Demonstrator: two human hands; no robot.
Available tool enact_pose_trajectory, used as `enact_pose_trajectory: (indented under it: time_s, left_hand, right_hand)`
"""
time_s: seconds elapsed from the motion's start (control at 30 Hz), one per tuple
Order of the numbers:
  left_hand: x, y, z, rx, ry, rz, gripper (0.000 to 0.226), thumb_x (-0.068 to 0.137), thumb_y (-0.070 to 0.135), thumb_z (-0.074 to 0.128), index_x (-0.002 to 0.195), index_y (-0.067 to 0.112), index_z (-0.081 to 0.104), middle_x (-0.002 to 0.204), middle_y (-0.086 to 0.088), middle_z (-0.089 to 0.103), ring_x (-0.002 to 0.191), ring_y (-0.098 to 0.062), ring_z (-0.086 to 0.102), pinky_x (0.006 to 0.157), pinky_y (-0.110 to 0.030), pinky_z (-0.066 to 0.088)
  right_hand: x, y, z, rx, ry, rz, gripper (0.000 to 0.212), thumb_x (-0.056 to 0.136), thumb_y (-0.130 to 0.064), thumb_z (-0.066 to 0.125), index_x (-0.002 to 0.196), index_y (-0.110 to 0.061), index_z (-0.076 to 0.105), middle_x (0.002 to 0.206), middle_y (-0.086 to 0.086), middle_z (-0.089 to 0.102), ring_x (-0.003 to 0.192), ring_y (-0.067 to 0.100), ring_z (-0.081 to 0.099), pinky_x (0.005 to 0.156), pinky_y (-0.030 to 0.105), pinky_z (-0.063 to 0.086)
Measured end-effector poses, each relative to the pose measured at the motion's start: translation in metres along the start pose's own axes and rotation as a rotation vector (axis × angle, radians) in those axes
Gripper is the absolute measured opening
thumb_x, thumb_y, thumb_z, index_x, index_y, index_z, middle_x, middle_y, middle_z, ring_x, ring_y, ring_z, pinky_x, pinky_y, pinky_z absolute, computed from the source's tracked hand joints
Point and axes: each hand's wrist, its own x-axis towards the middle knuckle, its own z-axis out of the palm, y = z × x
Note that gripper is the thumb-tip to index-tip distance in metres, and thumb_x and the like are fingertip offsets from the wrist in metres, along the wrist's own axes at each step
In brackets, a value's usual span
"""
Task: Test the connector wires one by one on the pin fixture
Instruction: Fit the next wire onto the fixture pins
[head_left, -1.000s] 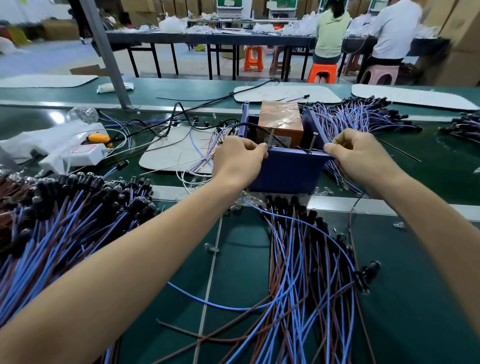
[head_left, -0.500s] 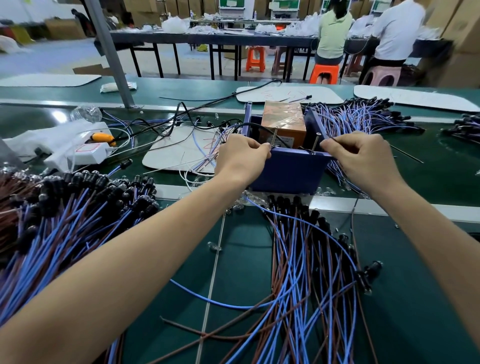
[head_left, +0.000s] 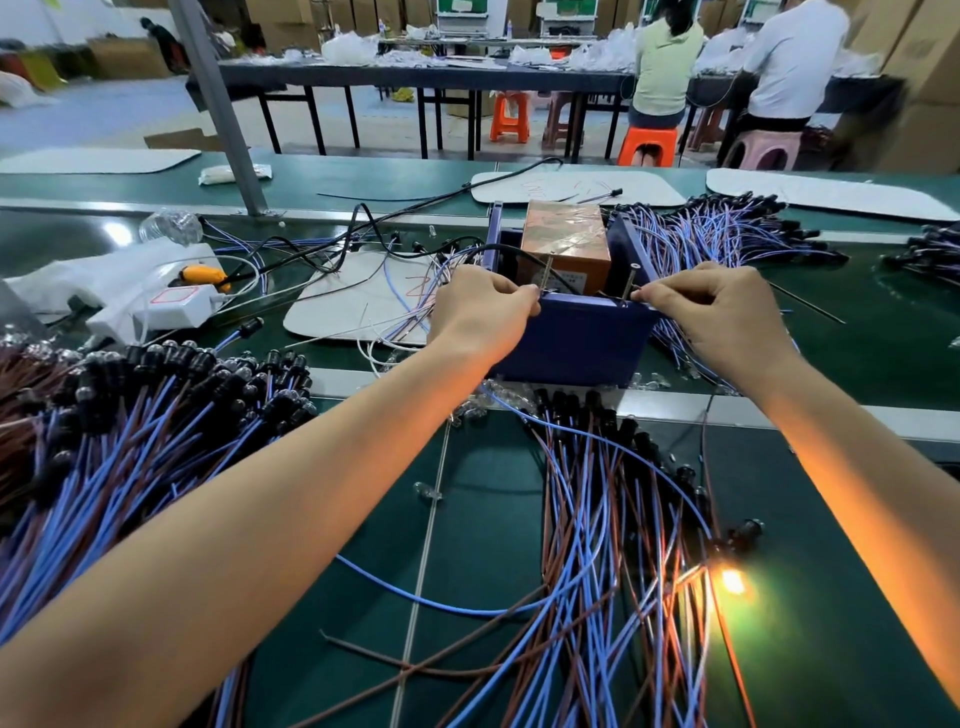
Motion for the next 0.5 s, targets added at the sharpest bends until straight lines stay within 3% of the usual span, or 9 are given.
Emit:
enact_pose_trajectory:
  time_s: [0.2, 0.3, 0.4, 0.47, 0.5]
  left_hand:
    - [0.0, 0.0, 0.0, 0.008, -0.002, -0.006, 0.028, 0.086, 0.033, 0.064, 0.058, 0.027, 0.068, 0.052, 0.011, 0.049, 0.066, -0.011, 0.05, 0.068, -0.025, 0.039]
    - [-0.002, 0.001, -0.001, 0.008, -0.011, -0.011, 0.029, 0.086, 0.033, 0.064, 0.058, 0.027, 0.067, 0.054, 0.012, 0.05, 0.066, -0.009, 0.05, 0.067, -0.025, 0.037]
    - [-0.003, 0.001, -0.004, -0.025, -0.042, -0.012, 0.031, 0.089, 0.031, 0.063, 0.059, 0.025, 0.067, 0.052, 0.015, 0.048, 0.067, -0.012, 0.047, 0.069, -0.024, 0.036]
    - [-0.01, 0.002, -0.01, -0.104, -0.131, -0.017, 0.03, 0.091, 0.028, 0.061, 0.063, 0.022, 0.067, 0.064, 0.009, 0.049, 0.072, -0.012, 0.046, 0.068, -0.025, 0.036]
    - [-0.013, 0.006, -0.015, -0.159, -0.188, -0.025, 0.029, 0.093, 0.026, 0.06, 0.065, 0.02, 0.066, 0.064, 0.005, 0.046, 0.065, -0.011, 0.042, 0.061, -0.023, 0.035]
  right_hand:
    - [0.0, 0.0, 0.0, 0.049, -0.011, 0.028, 0.01, 0.087, -0.02, 0.069, 0.096, -0.02, 0.074, 0.074, -0.009, 0.061, 0.074, 0.013, 0.055, 0.07, 0.024, 0.041]
    - [-0.002, -0.001, 0.001, 0.074, -0.018, 0.042, 0.01, 0.087, -0.02, 0.069, 0.094, -0.017, 0.075, 0.072, -0.009, 0.062, 0.065, 0.006, 0.052, 0.061, 0.016, 0.039]
    - [-0.004, -0.003, -0.004, 0.075, -0.009, 0.063, 0.01, 0.088, -0.019, 0.067, 0.086, -0.014, 0.075, 0.05, -0.015, 0.054, 0.042, 0.001, 0.042, 0.044, 0.009, 0.028]
    - [-0.006, -0.007, -0.016, 0.104, -0.023, 0.047, 0.014, 0.089, -0.017, 0.066, 0.077, -0.017, 0.073, 0.041, -0.014, 0.047, 0.037, 0.004, 0.032, 0.042, 0.012, 0.023]
    - [-0.007, -0.014, -0.025, 0.145, -0.022, 0.048, 0.018, 0.089, -0.016, 0.065, 0.074, -0.021, 0.072, 0.046, -0.012, 0.049, 0.044, 0.008, 0.034, 0.045, 0.017, 0.025]
